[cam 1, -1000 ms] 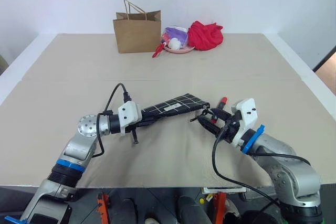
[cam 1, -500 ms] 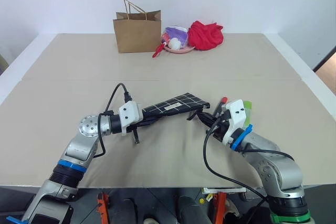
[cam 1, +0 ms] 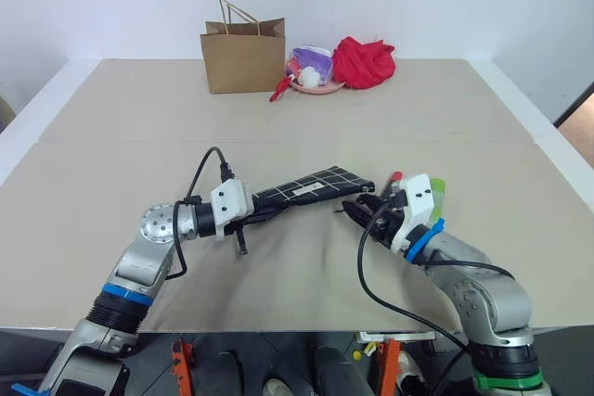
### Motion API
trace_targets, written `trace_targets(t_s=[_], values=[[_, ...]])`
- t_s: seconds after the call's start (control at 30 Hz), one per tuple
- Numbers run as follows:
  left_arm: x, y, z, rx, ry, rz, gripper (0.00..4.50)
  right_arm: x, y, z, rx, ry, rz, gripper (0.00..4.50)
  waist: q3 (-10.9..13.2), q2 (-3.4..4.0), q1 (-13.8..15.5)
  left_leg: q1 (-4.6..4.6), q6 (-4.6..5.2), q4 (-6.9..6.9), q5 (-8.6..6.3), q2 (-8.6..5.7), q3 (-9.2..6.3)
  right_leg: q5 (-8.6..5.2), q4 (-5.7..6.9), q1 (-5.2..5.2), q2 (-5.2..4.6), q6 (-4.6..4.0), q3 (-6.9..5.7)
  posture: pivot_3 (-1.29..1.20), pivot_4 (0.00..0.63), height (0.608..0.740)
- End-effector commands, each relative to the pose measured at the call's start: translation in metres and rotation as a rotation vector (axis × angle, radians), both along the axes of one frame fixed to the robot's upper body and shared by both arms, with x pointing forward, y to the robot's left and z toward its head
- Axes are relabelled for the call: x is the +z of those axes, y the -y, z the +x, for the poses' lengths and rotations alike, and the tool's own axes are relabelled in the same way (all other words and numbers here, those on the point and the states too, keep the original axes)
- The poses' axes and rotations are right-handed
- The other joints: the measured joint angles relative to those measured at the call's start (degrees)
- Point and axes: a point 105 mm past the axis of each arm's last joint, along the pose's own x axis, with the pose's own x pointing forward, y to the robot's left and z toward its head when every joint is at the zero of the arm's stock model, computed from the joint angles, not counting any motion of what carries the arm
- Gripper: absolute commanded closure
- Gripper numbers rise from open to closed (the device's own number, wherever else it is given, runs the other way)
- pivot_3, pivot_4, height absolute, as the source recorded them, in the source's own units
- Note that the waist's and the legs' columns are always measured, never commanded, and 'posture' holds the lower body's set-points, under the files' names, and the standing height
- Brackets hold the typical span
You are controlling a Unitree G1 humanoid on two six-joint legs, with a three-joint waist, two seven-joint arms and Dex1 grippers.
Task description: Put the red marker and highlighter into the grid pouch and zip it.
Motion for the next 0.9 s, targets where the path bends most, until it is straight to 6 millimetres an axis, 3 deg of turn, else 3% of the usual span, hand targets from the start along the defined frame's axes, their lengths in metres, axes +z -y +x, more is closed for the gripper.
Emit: trace_targets(t_s=[0.03, 0.1, 0.8, 0.9], values=[[0.012, -0.001, -0.001, 0.009, 0.039, -0.030, 4.50, 0.014, 0.001, 0.001, 0.006, 0.060, 0.001, 3.53, 0.0, 0.00, 0.0, 0.00, 0.00, 0.00, 0.00, 0.00, 0.00, 0.00, 0.00, 0.00, 0.00, 0.00, 0.00, 0.00, 0.150, 0.740], [0.012, -0.001, -0.001, 0.011, 0.038, -0.032, 4.50, 0.015, 0.000, 0.001, 0.012, 0.066, -0.012, 4.47, 0.0, 0.00, 0.0, 0.00, 0.00, 0.00, 0.00, 0.00, 0.00, 0.00, 0.00, 0.00, 0.00, 0.00, 0.00, 0.00, 0.150, 0.740], [0.015, 0.011, 0.001, 0.027, 0.047, -0.059, 4.50, 0.026, -0.039, -0.009, 0.227, 0.127, -0.155, 4.47, 0.0, -0.01, 0.0, -0.02, 0.00, 0.00, 0.00, 0.00, 0.00, 0.00, -0.01, -0.01, 0.00, 0.01, 0.00, 0.00, 0.150, 0.740], [0.015, 0.012, 0.003, 0.036, 0.051, -0.060, 4.50, 0.027, -0.055, -0.018, 0.315, 0.126, -0.174, 4.47, 0.0, -0.01, 0.0, -0.01, 0.00, 0.00, 0.00, 0.00, -0.01, 0.00, -0.01, -0.02, 0.01, 0.01, 0.00, 0.00, 0.150, 0.740]])
